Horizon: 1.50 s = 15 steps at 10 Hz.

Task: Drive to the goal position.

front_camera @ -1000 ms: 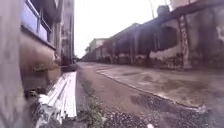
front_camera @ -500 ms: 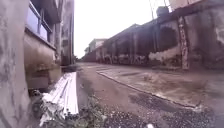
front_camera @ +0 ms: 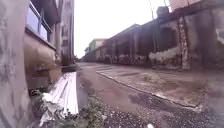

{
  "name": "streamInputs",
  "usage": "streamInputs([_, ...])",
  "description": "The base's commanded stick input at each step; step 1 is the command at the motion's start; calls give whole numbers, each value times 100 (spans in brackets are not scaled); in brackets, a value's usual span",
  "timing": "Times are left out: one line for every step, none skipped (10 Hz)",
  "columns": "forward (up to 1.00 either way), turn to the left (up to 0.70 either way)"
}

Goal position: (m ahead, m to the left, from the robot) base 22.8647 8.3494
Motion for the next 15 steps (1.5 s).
streamInputs([0, -67])
streamInputs([0, -67])
streamInputs([0, -67])
streamInputs([0, -67])
streamInputs([0, -67])
streamInputs([0, -67])
streamInputs([0, -67])
streamInputs([0, -67])
streamInputs([0, -67])
streamInputs([0, -67])
streamInputs([0, -27])
streamInputs([0, 0])
streamInputs([0, 0])
streamInputs([0, 0])
streamInputs([4, 0])
